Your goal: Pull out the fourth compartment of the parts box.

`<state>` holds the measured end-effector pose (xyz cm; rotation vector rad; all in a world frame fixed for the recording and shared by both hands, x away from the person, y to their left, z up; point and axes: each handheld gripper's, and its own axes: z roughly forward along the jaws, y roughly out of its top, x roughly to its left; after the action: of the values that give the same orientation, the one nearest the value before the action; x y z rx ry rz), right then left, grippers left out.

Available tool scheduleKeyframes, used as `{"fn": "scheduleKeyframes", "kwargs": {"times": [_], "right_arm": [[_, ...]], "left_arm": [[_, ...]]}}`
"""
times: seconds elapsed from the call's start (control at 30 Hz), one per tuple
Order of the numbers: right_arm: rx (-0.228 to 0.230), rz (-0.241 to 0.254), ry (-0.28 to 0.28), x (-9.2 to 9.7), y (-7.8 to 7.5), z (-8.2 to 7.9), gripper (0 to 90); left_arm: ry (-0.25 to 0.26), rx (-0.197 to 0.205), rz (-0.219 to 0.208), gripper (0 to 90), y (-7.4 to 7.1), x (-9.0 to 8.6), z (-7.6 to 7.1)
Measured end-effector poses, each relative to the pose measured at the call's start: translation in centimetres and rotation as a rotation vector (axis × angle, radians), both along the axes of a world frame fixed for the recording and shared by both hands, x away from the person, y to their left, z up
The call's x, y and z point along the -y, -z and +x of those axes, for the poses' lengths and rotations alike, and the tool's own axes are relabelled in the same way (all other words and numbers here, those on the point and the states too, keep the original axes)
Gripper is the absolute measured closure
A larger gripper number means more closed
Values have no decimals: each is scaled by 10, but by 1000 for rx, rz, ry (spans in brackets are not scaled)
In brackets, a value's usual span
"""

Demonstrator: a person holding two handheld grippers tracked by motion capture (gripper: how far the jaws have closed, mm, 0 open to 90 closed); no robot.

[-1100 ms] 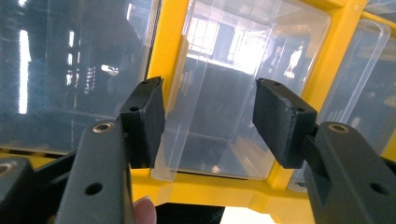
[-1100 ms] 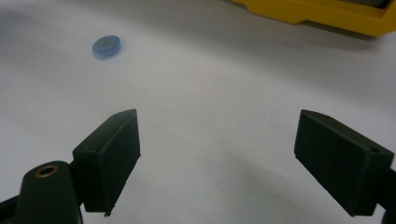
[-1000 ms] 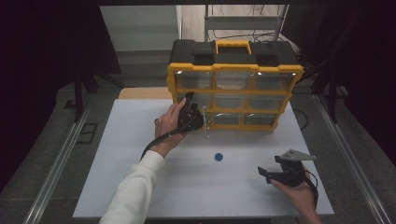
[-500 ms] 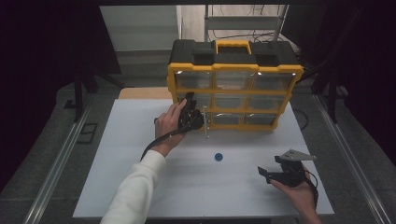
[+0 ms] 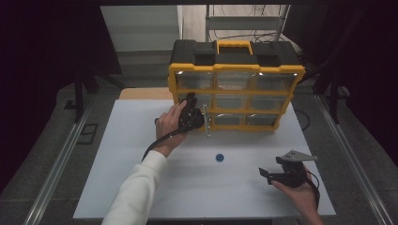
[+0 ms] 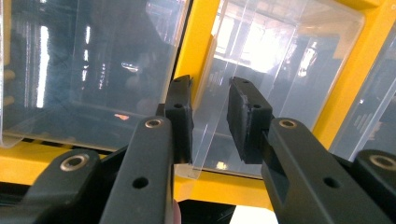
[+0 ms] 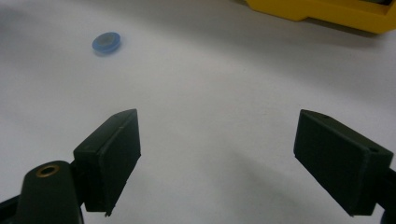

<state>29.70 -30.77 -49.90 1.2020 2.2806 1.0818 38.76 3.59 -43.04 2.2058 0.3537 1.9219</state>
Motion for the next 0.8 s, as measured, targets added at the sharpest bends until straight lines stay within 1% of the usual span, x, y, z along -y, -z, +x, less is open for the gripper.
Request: {"fn": "scheduleKeyframes", "kwargs": {"times": [0.07,0.17,0.37,0.7,0.8], "right_arm": [[0,-2,0,0,0,0,152],[-1,-2,-1,0,0,0,152],[-2,0,1,1,0,0,152],[-1,-3,1,0,0,0,153],[-1,-2,2,0,0,0,152]], "left_arm": [[-2,9,-5,712,0,0,-1],[-5,10,-17,712,0,0,-1],[-1,8,-18,713,0,-1,-2],[8,11,-33,713,0,-2,-11],[12,9,-30,713,1,-2,-13]]}}
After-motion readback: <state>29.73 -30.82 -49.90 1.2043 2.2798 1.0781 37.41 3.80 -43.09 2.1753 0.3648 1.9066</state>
